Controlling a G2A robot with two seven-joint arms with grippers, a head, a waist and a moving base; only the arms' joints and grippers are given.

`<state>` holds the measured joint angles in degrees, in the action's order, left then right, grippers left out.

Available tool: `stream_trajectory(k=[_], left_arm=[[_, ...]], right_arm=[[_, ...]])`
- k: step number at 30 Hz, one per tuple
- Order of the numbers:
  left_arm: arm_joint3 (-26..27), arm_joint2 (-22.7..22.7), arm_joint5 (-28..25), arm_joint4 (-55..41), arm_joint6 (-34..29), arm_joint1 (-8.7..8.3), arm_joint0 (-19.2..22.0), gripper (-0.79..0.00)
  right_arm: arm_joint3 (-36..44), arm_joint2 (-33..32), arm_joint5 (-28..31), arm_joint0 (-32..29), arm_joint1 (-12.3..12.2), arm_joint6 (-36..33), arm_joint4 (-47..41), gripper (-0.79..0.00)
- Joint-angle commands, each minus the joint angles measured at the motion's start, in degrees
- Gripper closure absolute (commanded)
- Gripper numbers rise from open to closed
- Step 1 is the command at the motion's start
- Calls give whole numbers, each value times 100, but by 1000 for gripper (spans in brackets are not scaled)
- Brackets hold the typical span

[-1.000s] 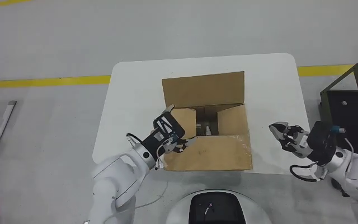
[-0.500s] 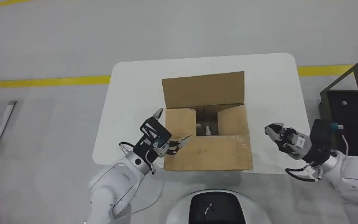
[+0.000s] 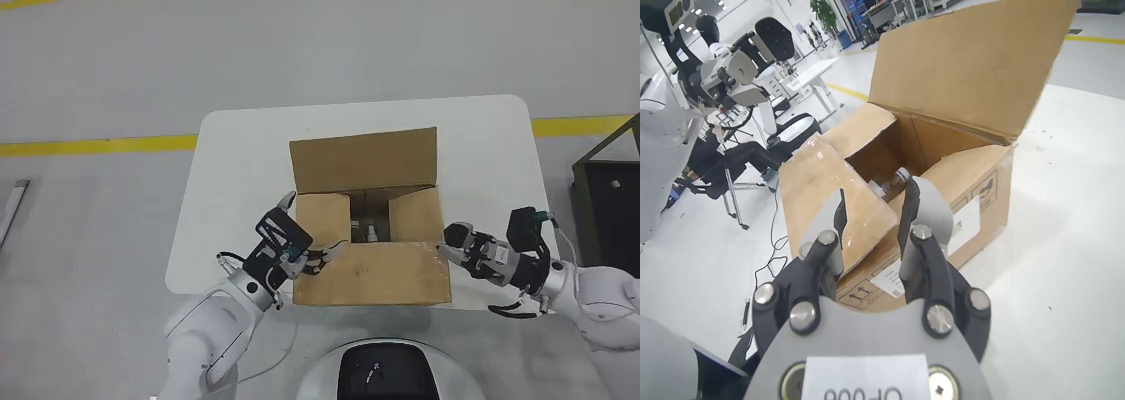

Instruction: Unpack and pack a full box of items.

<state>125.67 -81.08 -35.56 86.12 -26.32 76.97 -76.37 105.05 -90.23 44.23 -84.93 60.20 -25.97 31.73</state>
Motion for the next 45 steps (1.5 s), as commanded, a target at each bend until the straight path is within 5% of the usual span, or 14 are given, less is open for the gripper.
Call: stream_trajectory(k=[1, 25, 45], left_arm=[[-2, 36, 35, 31, 10, -11, 18, -785], [-220, 561, 357, 64, -51, -93, 289, -785], [-176, 567, 455, -103, -3, -183, 280, -785]], right_arm=[[-1, 63, -43, 25, -2, -16, 104, -366], [205, -177, 399, -438, -148, -256, -903, -292], [186, 267, 317, -164, -246, -897, -1228, -268]])
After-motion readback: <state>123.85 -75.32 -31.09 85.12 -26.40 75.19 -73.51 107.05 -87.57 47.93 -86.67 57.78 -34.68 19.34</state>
